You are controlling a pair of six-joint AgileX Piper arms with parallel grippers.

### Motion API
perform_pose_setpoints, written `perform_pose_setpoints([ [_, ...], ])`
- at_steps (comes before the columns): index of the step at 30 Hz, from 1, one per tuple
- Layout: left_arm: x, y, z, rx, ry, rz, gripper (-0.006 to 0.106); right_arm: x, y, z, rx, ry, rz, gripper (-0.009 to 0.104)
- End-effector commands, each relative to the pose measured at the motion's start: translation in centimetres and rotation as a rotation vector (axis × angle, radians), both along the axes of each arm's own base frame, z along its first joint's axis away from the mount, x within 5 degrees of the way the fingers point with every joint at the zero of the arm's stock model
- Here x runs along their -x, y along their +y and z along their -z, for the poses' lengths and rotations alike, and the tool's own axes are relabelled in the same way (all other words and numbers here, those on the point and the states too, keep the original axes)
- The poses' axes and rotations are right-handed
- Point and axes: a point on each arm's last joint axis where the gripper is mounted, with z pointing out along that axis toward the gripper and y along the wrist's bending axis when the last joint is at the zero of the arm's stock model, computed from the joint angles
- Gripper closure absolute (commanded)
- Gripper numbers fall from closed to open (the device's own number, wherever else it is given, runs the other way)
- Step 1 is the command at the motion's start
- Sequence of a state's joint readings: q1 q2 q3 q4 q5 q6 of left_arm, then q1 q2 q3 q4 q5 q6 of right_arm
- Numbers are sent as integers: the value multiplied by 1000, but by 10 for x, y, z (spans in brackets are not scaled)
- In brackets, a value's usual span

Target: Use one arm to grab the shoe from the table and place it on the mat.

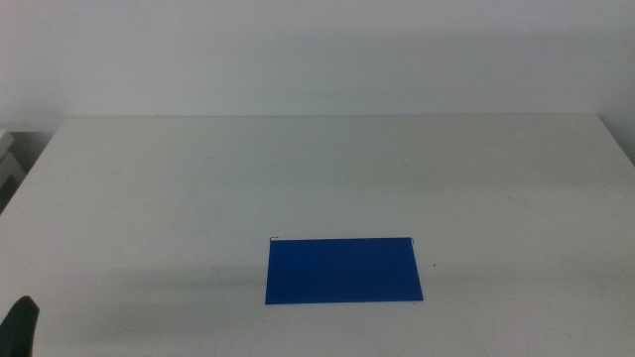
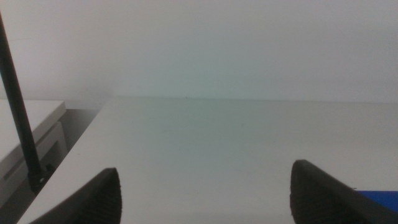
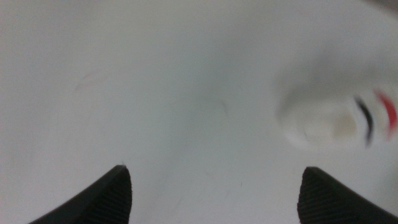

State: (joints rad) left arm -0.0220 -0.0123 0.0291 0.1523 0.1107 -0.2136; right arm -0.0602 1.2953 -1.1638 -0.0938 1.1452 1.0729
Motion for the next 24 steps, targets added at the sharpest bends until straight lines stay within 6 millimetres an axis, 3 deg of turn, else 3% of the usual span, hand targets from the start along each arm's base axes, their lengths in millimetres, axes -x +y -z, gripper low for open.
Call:
perform_pose_setpoints([
  [1,1,-1,-5,7,-84,15,8,8,-3,-14,-55,-33,216,4],
  [6,1,-1,-5,7,-84,15,8,16,1,-10,-223,20,602,4],
  [12,1,-1,-5,7,-84,15,8,15,13,-10,-462,37,914,4],
  [17,1,-1,-5,7,-84,15,8,17,8,-5,-439,24,1031,4],
  [24,1,-1,-5,7,-84,15,8,18,0,32,-403,157,1110,5],
])
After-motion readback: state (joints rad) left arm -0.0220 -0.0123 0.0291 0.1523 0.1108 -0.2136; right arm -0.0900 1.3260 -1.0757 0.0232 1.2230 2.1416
